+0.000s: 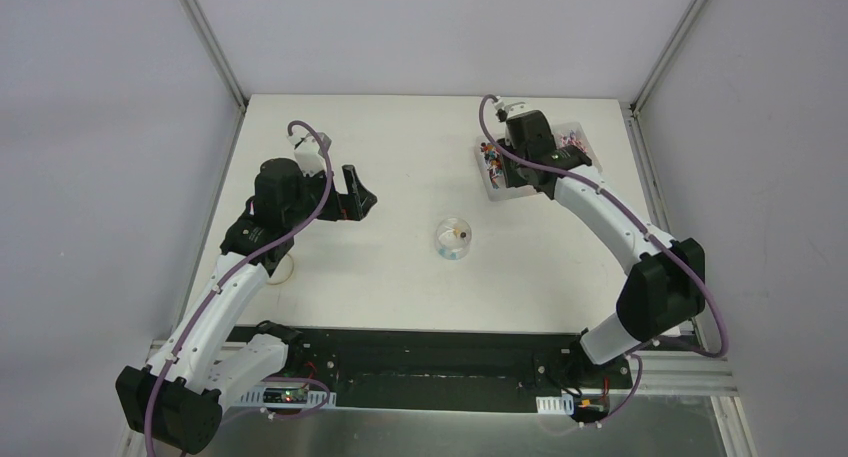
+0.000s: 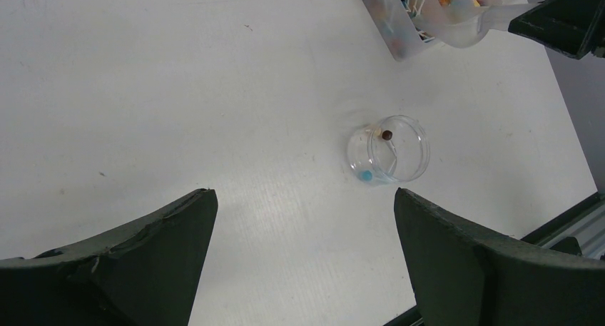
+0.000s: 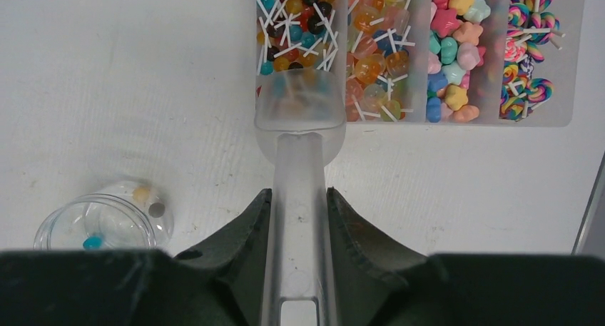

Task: Pack the candies
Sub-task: Scoop the fake candies from the storage box.

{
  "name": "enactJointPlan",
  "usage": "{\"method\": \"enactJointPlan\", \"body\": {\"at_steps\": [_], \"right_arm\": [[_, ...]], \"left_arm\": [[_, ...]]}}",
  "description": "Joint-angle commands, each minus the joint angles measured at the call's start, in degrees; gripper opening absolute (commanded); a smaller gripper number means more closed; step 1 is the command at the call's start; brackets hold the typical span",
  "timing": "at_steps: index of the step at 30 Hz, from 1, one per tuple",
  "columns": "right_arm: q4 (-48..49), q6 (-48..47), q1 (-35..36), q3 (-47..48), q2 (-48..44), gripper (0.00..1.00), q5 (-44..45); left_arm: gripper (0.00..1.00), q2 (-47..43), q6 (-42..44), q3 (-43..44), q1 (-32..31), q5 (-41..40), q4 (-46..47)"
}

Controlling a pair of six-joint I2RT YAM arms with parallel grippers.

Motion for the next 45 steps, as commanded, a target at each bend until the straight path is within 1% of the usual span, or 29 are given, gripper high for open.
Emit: {"method": "enactJointPlan", "body": {"at_steps": [1, 6, 11, 18, 20, 27, 38, 45], "right_arm": [[-0.4, 0.3, -0.2, 4.0, 2.1, 0.0, -0.1], [0.1, 0.3, -0.2, 4.3, 5.3, 0.0, -0.3], [4.1, 0.3, -0.3, 0.2, 5.7, 0.0, -0.6], [11.4, 0.2, -0.2, -6.4, 3.9, 0.0, 0.8], [14.1, 0.3, -0.2, -9.4, 3.1, 0.0, 0.8], [20.4, 0.3, -0.3, -15.3, -0.1, 0.0, 0.3], [25.8, 1.2, -0.2, -19.7, -0.1, 0.0, -0.4], [28.4, 2.4, -0.3, -21.2, 0.0, 0.0, 1.0]], "left_arm": [[0.99, -1.0, 0.8, -0.1, -0.5, -0.7, 1.5], [0.99, -0.9, 0.7, -0.1, -0.5, -0.7, 1.5], [0.99, -0.7, 0.9, -0.2, -0.5, 0.7, 1.7], [0.99, -0.3, 0.9, -0.7, -0.6, 4.9, 3.3], [0.99, 0.0, 0.9, -0.7, -0.6, 4.9, 3.4], [0.99, 0.3, 0.8, -0.8, -0.6, 5.1, 3.4], [0.99, 1.0, 0.7, -0.8, -0.6, 5.9, 3.6], [0.99, 1.0, 0.7, -0.9, -0.6, 5.9, 3.6]]}}
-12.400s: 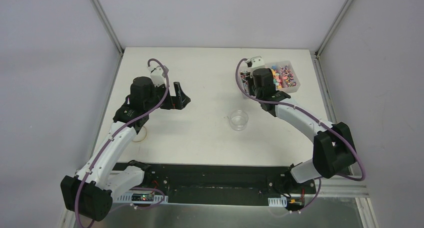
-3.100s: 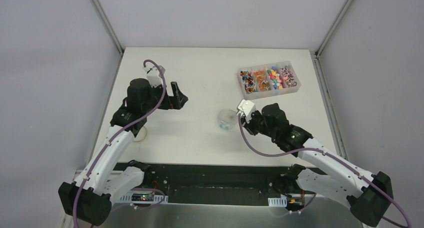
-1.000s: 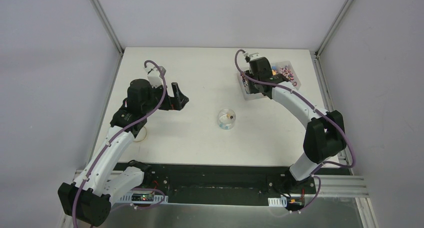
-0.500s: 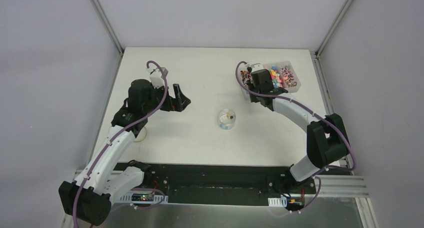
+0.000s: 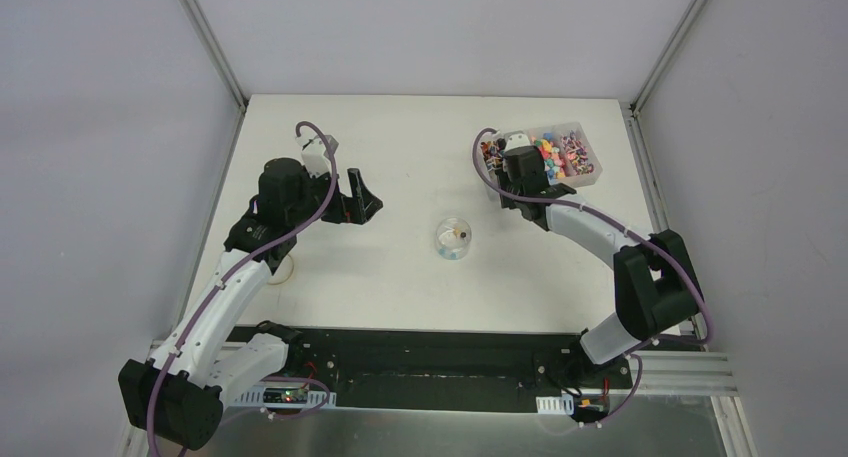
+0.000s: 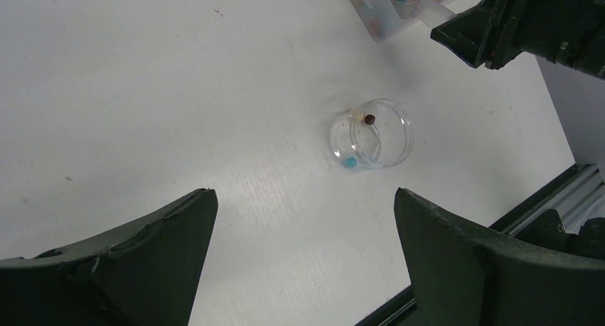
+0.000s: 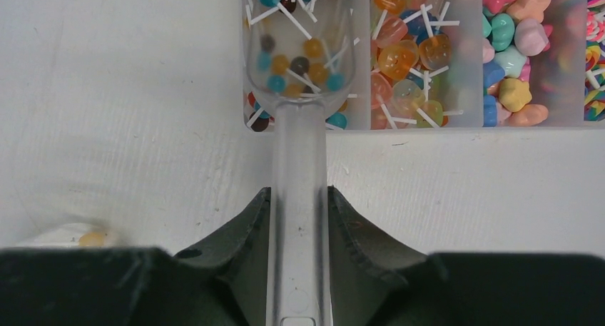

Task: Pack the candies
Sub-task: Scoop the fake candies from the storage box.

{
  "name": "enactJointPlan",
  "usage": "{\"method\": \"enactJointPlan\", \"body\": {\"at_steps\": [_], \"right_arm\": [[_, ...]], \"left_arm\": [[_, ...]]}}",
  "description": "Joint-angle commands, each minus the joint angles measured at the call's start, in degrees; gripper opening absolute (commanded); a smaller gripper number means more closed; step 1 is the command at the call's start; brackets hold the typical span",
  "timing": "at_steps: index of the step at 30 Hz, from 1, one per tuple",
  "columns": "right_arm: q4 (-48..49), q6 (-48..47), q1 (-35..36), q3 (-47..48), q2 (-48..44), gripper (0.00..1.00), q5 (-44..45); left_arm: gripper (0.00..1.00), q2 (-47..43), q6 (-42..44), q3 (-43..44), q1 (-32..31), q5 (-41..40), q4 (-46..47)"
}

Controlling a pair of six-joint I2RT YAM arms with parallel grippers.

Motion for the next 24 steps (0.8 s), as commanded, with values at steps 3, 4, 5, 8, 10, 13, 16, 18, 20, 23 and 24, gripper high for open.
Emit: {"method": "enactJointPlan", "body": {"at_steps": [3, 4, 5, 8, 10, 13, 16, 18, 20, 23, 24], "right_arm": [[4.2, 2.2, -0.2, -1.7, -1.4, 0.0, 0.6], [4.6, 2.3, -0.2, -1.9, -1.5, 0.0, 0.6], [4.8, 2.4, -0.2, -2.2, -1.6, 0.0, 0.8], [5.7, 2.5, -0.2, -3.0, -1.8, 0.0, 1.3], [6.4, 2.7, -0.1, -3.6, -2.2, 0.0, 1.6], [7.6, 2.8, -0.2, -4.7, -3.0, 0.0, 1.7], [8.5, 3.0, -0.2, -5.6, -3.8, 0.0, 1.9], [9.2, 2.9, -0.2, -6.5, -4.4, 0.0, 2.1], [10.2, 2.8, -0.1, -7.2, -5.0, 0.0, 2.2], [12.1, 2.4, -0.2, -8.8, -6.0, 0.0, 2.1], [13.1, 2.2, -0.2, -9.4, -6.4, 0.0, 1.9]], "left_arm": [[0.99, -0.3, 0.7, -0.1, -0.6, 0.9, 2.5], [0.99, -0.3, 0.7, -0.1, -0.6, 0.9, 2.5], [0.99, -0.3, 0.7, -0.1, -0.6, 0.9, 2.5], [0.99, -0.5, 0.6, -0.1, -0.6, 0.8, 2.5], [0.99, -0.5, 0.6, -0.1, -0.6, 0.8, 2.5], [0.99, -0.5, 0.7, -0.1, -0.6, 0.7, 2.5], [0.99, -0.6, 0.7, -0.1, -0.6, 0.6, 2.6], [0.99, -0.7, 0.7, -0.1, -0.6, 0.5, 2.5], [0.99, -0.7, 0.6, -0.1, -0.6, 0.5, 2.5], [0.99, -0.6, 0.7, -0.1, -0.6, 0.6, 2.5], [0.99, -0.7, 0.7, -0.1, -0.6, 0.5, 2.5]]}}
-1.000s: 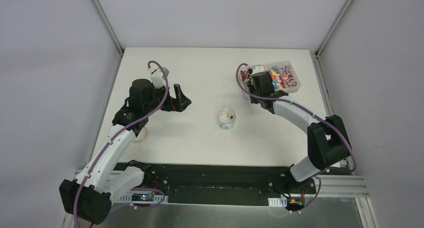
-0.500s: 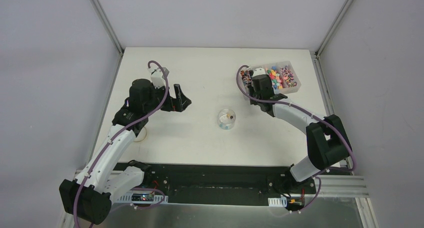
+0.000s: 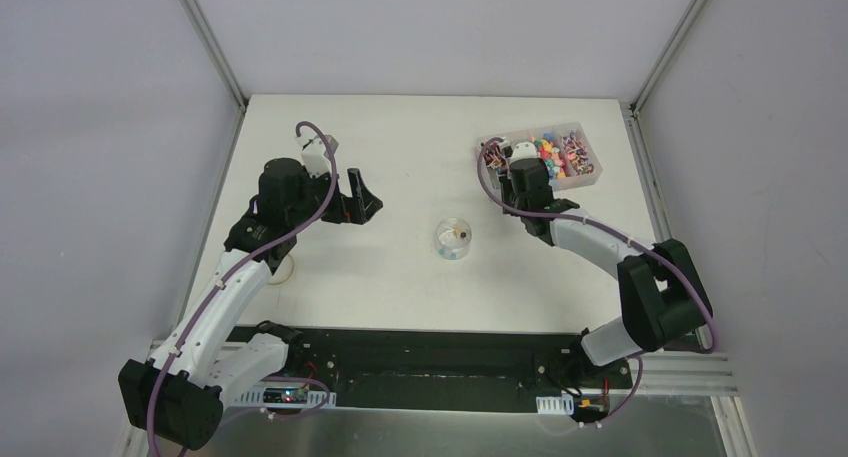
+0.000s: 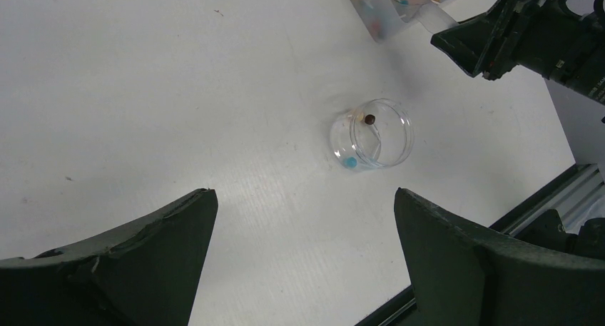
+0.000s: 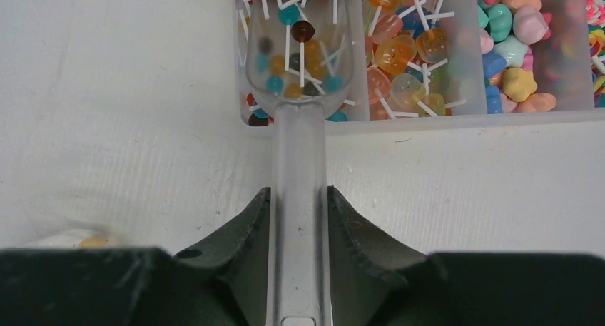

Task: Pack the candies
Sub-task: Scoop the fake candies from the storage box.

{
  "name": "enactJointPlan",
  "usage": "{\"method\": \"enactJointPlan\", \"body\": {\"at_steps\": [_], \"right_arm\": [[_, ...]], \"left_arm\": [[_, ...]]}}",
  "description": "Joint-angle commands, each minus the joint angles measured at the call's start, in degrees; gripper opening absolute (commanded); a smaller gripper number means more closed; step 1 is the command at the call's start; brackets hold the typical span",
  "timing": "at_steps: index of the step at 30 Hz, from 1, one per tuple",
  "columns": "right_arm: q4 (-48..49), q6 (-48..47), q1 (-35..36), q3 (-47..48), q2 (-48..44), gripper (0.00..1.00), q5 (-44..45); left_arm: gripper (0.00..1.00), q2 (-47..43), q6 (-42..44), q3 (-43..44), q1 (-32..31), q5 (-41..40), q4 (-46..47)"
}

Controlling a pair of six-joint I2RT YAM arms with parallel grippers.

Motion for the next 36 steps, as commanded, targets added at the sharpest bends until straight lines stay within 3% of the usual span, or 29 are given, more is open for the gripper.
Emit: {"method": "enactJointPlan", "body": {"at_steps": [1, 16, 36], "right_arm": [[5.0, 0.0, -0.1, -2.4, -3.7, 0.0, 0.9], [18.2, -2.3, -0.2, -11.9, -9.4, 0.0, -1.7], [21.7, -4.8, -0.2, -16.1, -15.9, 0.0, -3.1]], "left_arm": [[0.99, -0.7, 0.7, -0.1, -0.6, 0.5, 2.5], [0.99, -0.7, 0.6, -0.1, -0.6, 0.4, 2.5], [0.99, -0.5, 0.5, -0.1, -0.6, 0.3, 2.5]]}}
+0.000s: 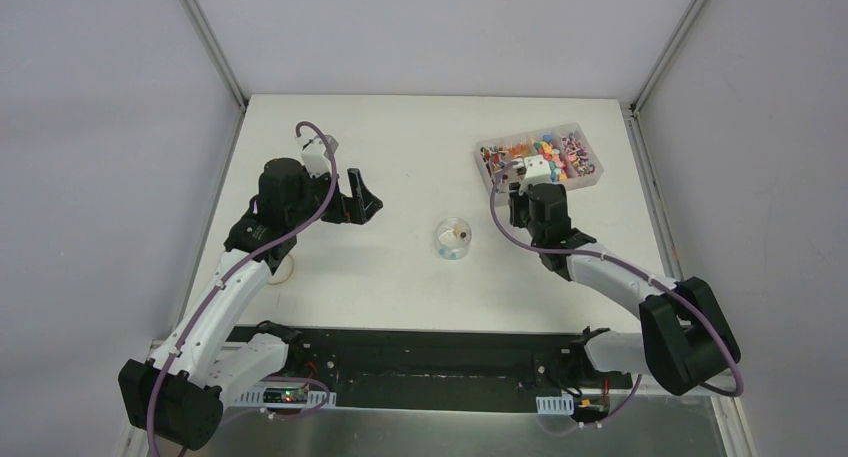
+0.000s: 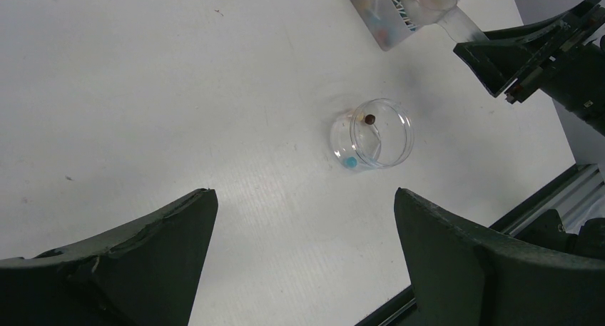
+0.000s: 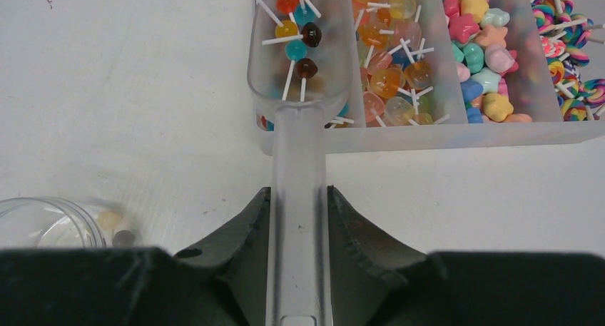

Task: Pack the candies
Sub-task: Scoop the fake candies from the storage box.

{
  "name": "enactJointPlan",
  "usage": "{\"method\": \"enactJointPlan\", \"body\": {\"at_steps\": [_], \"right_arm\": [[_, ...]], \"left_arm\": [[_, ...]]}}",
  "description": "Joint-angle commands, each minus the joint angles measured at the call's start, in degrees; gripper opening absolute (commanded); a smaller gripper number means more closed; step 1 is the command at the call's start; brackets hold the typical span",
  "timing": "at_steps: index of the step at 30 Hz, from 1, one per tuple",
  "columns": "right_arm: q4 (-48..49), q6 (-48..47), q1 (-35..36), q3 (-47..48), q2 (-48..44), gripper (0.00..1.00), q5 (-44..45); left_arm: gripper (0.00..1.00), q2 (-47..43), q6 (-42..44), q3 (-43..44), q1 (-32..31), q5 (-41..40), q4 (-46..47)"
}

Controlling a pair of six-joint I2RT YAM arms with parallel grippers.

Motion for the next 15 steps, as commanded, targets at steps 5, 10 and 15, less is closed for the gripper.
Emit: {"method": "enactJointPlan", "body": {"at_steps": [5, 10, 15], "right_arm": [[4.3, -2.1, -0.2, -1.1, -6.7, 0.0, -0.8], [3.8, -4.2, -0.2, -2.3, -10.5, 0.0, -1.5], [3.4, -6.1, -0.1, -3.5, -15.7, 0.0, -2.8]], "left_arm": [[0.99, -0.7, 0.4, -0.1, -0.6, 0.2, 2.5], [0.99, -0.8, 0.3, -0.1, -0.6, 0.0, 2.5], [0.99, -0.8, 0.2, -0.1, -0.6, 0.0, 2.5]]}}
